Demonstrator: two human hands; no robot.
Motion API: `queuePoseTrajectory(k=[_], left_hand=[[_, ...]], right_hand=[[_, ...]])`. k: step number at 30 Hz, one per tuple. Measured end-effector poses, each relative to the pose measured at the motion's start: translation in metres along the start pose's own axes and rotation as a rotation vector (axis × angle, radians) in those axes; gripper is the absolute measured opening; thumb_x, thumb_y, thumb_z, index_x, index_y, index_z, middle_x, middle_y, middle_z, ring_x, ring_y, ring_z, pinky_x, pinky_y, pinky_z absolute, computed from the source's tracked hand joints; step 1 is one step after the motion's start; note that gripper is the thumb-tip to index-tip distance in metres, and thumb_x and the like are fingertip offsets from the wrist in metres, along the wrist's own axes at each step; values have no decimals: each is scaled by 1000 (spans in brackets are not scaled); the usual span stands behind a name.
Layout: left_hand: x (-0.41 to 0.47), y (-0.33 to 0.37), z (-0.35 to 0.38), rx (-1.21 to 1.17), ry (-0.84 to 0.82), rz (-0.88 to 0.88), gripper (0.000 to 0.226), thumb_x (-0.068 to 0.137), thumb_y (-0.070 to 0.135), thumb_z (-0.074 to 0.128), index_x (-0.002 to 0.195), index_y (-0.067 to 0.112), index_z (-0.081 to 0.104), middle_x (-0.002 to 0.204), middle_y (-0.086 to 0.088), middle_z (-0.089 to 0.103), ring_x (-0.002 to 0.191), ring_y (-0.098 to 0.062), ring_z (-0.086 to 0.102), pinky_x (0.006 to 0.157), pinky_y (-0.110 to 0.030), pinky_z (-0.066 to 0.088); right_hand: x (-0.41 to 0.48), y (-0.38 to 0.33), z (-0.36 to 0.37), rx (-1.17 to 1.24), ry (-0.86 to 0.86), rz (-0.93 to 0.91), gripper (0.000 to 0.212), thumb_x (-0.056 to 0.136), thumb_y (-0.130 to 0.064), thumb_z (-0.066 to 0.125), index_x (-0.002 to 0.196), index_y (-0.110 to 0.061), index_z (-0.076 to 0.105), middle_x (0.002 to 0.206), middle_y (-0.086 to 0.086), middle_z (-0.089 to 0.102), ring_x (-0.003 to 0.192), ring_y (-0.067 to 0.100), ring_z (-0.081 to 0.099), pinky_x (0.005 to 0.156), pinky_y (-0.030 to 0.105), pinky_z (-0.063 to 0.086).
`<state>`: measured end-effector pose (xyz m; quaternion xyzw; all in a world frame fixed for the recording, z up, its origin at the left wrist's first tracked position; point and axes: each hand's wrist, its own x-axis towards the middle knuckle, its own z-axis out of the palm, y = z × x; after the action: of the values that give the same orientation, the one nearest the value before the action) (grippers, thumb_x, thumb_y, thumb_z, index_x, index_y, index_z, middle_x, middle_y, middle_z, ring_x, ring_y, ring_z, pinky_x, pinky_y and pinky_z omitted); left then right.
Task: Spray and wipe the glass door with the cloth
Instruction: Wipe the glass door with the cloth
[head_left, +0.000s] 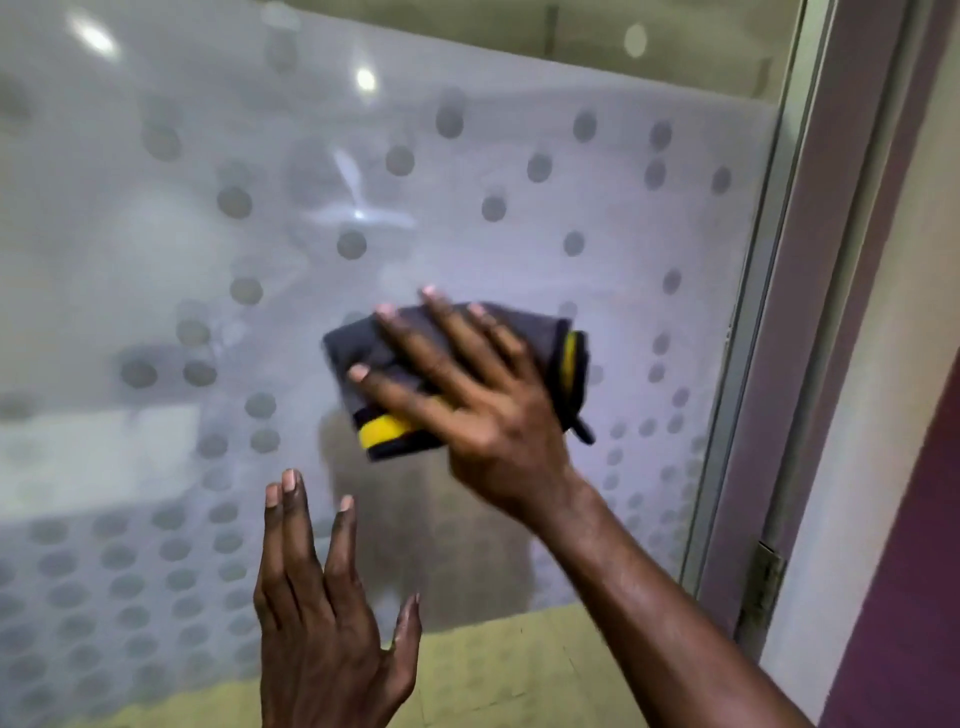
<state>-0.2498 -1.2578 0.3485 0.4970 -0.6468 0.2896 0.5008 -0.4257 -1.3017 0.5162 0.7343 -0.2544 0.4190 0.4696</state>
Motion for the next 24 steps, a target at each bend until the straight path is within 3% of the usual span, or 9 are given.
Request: queuePoseTrajectory(k=[2, 4, 6, 9, 12, 15, 17, 21, 24], left_hand=[[0, -1, 1, 10, -12, -1, 103, 85, 52, 70, 166, -2, 38, 184, -32, 18, 174, -50, 18, 127, -61, 33], [0, -4, 0, 22, -21, 7, 104, 86, 52, 69, 168, 0, 36, 185, -31, 17, 174, -48, 17, 127, -58, 34], [0, -8, -1, 23, -16, 16, 105, 85, 51, 71, 169, 0, 35, 185, -29, 17, 175, -46, 17, 135, -48, 27], [2, -11, -5, 13, 13, 23, 110, 80, 50, 80, 168, -1, 37, 185, -30, 19, 174, -47, 18, 141, -40, 14], [9, -18, -10, 30, 51, 11, 118, 73, 48, 89, 167, -1, 38, 184, -32, 20, 173, -50, 20, 140, -40, 15], [16, -26, -13, 46, 50, 6, 116, 76, 48, 87, 168, -3, 36, 184, -33, 19, 173, -52, 20, 141, -43, 14], [16, -27, -11, 47, 37, 4, 115, 78, 48, 84, 169, -2, 36, 184, -32, 18, 173, -51, 19, 141, -44, 14], [13, -22, -11, 68, 28, -42, 115, 82, 53, 79, 174, 3, 30, 186, -29, 14, 174, -48, 17, 136, -47, 22], [15, -19, -12, 55, 20, -48, 119, 79, 51, 81, 175, 3, 28, 186, -28, 12, 175, -49, 15, 137, -47, 19]], right_hand=[[9, 42, -14, -52, 121, 203, 61, 98, 3, 70, 151, -26, 66, 168, 14, 51, 161, 40, 42, 128, 55, 37], [23, 84, -31, -30, 281, 556, 74, 84, 14, 54, 149, -20, 68, 167, 18, 52, 159, 40, 46, 126, 56, 40], [40, 106, -46, 32, 432, 932, 87, 74, 11, 44, 153, -21, 64, 169, 12, 50, 160, 32, 46, 129, 51, 39], [66, 101, -48, 117, 531, 1143, 88, 77, 6, 41, 158, -26, 57, 174, 4, 45, 163, 25, 40, 134, 42, 30], [90, 55, -33, 140, 496, 995, 87, 74, 2, 43, 155, -24, 61, 172, 6, 47, 163, 31, 40, 132, 47, 32], [106, -2, -14, 182, 324, 683, 91, 68, 7, 58, 153, -23, 63, 171, 11, 48, 164, 40, 36, 131, 58, 28], [113, -33, -2, 196, 202, 450, 85, 73, 4, 63, 153, -24, 64, 171, 11, 48, 164, 42, 34, 131, 59, 26], [113, -66, 18, 204, 13, 36, 69, 89, 7, 62, 151, -22, 66, 170, 13, 49, 165, 45, 33, 134, 58, 22], [99, -66, 19, 114, -44, -101, 71, 96, 13, 42, 154, -21, 63, 171, 13, 47, 165, 43, 32, 133, 59, 25]])
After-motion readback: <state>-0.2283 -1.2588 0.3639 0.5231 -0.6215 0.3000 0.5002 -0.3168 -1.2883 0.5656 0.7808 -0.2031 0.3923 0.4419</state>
